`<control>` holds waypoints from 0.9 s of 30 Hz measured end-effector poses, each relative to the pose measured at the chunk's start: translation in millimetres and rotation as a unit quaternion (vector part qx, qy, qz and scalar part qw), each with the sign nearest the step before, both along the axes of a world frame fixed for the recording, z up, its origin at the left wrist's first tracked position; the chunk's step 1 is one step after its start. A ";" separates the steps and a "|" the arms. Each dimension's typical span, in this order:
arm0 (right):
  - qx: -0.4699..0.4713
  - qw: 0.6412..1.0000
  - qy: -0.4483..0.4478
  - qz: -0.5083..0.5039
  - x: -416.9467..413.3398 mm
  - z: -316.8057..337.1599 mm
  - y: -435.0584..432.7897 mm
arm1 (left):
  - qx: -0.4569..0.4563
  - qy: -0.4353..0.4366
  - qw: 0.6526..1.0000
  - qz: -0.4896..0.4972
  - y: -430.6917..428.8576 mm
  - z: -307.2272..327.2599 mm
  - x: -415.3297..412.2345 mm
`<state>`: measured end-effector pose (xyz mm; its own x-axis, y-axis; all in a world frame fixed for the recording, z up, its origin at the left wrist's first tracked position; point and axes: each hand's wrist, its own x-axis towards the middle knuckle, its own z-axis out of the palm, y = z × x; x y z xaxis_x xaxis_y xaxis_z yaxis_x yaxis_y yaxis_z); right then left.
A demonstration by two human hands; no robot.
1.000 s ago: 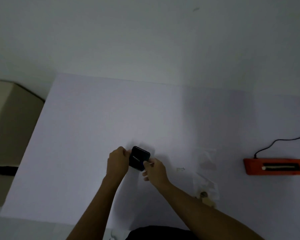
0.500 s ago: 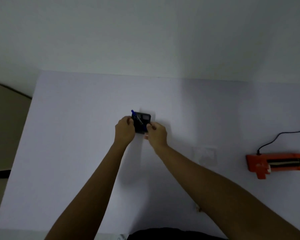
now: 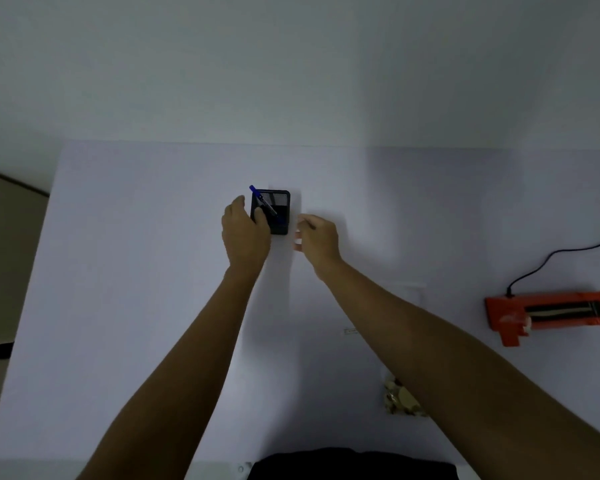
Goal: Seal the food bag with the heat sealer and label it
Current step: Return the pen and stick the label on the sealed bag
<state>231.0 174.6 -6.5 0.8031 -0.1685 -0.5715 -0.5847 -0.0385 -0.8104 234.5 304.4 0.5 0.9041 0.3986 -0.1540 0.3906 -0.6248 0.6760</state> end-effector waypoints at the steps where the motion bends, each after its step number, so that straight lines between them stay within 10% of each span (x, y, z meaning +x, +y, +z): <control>1: -0.012 1.000 -0.004 0.002 -8.2 -1.5 -8.5 | 0.019 -0.045 0.999 -0.004 -8.4 -0.3 -10.6; 5: -0.084 0.996 -0.012 0.033 -60.5 -20.2 -51.5 | -0.009 -0.099 0.989 -0.112 -61.6 -11.3 -66.0; 13: -0.230 0.972 0.020 0.052 -174.6 -50.9 -114.7 | -0.006 0.076 0.934 -0.348 -123.0 -67.5 -173.9; 27: -0.203 0.979 0.017 0.028 -212.5 -70.8 -129.2 | 0.056 0.090 0.929 -0.354 -137.6 -75.2 -191.1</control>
